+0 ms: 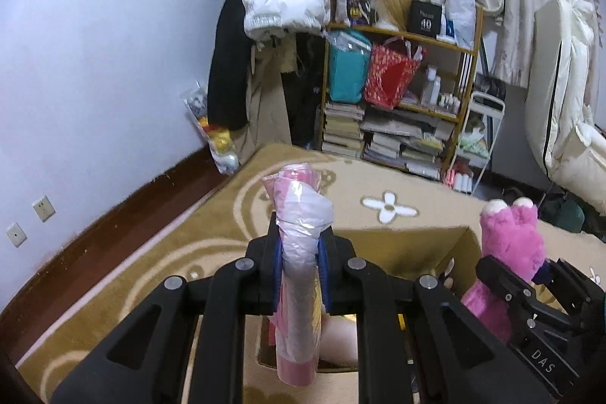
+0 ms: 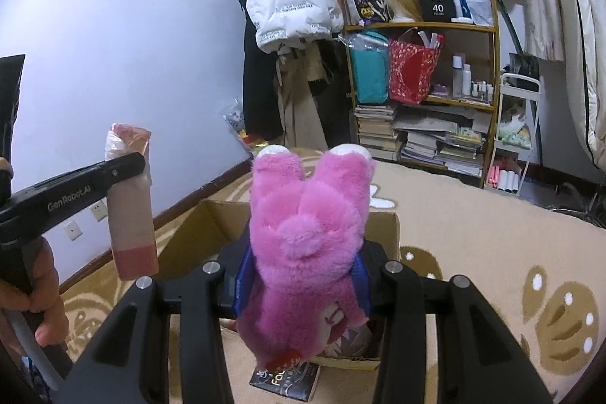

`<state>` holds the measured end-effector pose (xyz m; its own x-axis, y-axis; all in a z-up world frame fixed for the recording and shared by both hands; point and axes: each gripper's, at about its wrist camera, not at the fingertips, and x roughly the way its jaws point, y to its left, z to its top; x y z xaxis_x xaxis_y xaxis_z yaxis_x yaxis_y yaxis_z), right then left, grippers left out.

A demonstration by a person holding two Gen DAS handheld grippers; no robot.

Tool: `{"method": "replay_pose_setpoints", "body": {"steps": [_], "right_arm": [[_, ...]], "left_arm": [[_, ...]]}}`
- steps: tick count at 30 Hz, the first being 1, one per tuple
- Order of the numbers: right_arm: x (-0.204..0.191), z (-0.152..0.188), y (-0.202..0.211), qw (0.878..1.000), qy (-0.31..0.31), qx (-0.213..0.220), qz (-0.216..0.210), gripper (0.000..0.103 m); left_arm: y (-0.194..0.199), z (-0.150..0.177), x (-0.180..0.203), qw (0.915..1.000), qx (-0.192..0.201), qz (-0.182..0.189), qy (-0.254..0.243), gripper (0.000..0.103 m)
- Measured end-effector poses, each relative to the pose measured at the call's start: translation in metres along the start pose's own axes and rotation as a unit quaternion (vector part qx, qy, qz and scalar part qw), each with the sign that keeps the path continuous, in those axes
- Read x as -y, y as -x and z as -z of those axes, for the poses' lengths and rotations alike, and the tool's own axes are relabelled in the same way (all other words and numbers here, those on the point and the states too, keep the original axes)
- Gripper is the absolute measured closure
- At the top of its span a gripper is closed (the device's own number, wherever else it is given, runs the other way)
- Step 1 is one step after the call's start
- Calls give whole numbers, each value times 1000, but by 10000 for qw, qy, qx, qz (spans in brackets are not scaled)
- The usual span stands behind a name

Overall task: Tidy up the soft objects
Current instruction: 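Lift the pink bear and pink tube and carry both over the box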

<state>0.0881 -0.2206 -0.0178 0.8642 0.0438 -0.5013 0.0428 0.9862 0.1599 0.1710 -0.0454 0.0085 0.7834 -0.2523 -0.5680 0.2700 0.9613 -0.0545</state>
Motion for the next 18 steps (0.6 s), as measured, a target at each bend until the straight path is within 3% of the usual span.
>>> {"method": "replay_pose_setpoints", "body": {"steps": [3, 10, 13, 15, 16, 18], "right_arm": [[2, 3, -8, 9999, -24, -107, -47, 57], [8, 13, -25, 9989, -106, -456, -12, 54], [14, 15, -24, 9986, -255, -468, -31, 52], [17, 15, -25, 9982, -278, -522, -38, 50], [18, 15, -25, 9982, -286, -535, -26, 48], [18, 16, -24, 9980, -304, -561, 0, 39]], "left_arm": [[-12, 8, 1, 9996, -212, 139, 126, 87], [-32, 18, -8, 9975, -638, 14, 316, 79], [-37, 20, -13, 9966, -749, -97, 343, 63], [-35, 20, -16, 9968, -683, -172, 381, 40], [-33, 20, -16, 9970, -637, -201, 390, 37], [-28, 19, -18, 9970, -606, -290, 389, 16]]}}
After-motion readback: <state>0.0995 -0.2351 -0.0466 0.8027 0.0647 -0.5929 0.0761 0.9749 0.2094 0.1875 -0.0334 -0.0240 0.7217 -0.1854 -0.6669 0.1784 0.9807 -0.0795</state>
